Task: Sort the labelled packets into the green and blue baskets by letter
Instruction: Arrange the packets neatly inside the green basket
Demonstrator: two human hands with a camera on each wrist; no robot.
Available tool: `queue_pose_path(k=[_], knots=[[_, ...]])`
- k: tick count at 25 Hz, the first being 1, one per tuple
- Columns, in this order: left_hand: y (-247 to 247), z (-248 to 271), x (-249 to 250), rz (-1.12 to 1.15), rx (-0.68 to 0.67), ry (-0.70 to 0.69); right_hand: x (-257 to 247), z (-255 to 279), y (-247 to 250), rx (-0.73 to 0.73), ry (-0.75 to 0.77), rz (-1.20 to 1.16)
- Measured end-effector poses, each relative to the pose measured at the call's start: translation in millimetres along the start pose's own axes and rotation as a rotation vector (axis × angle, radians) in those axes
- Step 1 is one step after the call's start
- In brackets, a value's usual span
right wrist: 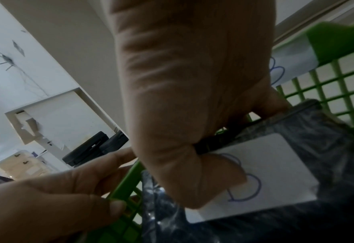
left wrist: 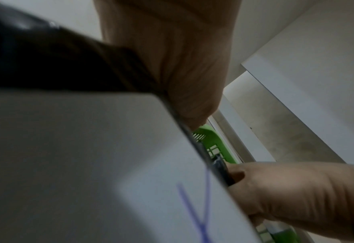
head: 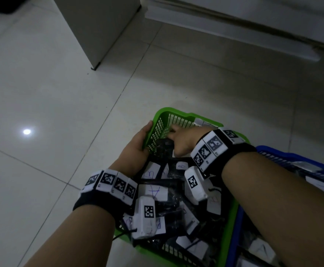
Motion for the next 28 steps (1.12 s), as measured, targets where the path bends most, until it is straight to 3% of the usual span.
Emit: queue_pose_path(k=[2,5,8,10,12,15,18,20,24,28], knots=[[-1.1,-1.1,-1.8,-0.006,-0.006,-0.017,4.8,6.3,1.0,0.025,0.023,0.024],[-3.7,-3.8,-3.1,-0.041,0.019,-0.044,10.2,22.5,0.9,0.230,0.037,0.059],[-3.6,-7.0,3.6,-0.241,0.242,-0.141,11.8,30.2,-11.5,0.477,-0.029,0.025],[-4.6,-7.2,13.4,-0.278,0.314,-0.306,11.8,26.1,-26.2,0.564,-0.013,-0.029],[-9.0,-8.9,22.4,-0.321,0.184,-0.417,17.9,20.8,-35.4,0.606,-0.028,-0.204],[-18.4,-12.3,30.8,-0.526,-0.029,-0.478,30.8,21.8,-40.4,0.659,-0.122,-0.567],[-24.6,-15.2,37.5,-0.594,-0.051,-0.444,33.0,27.6,-39.0,0.625,-0.124,-0.822],[-26.8,-17.7,40.4,-0.658,-0.076,-0.406,33.3,34.5,-38.2,0.629,-0.134,-0.844],[-30.5,-21.4,37.6,-0.795,-0.136,-0.354,47.3,53.3,-51.2,0.861,-0.379,-0.803],[-34.0,-18.2,38.0,-0.732,-0.033,-0.508,41.3,42.2,-72.6,0.913,-0.447,-0.969]])
Point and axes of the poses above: each hand's wrist, its own z-axis away from the middle knuckle, its own y-axis out of the back of the hand, x = y × z, the point moved 1 cm from there along -z, towards the middle knuckle, and after that the axes turned 12 degrees about x, right-handed, at the moved point
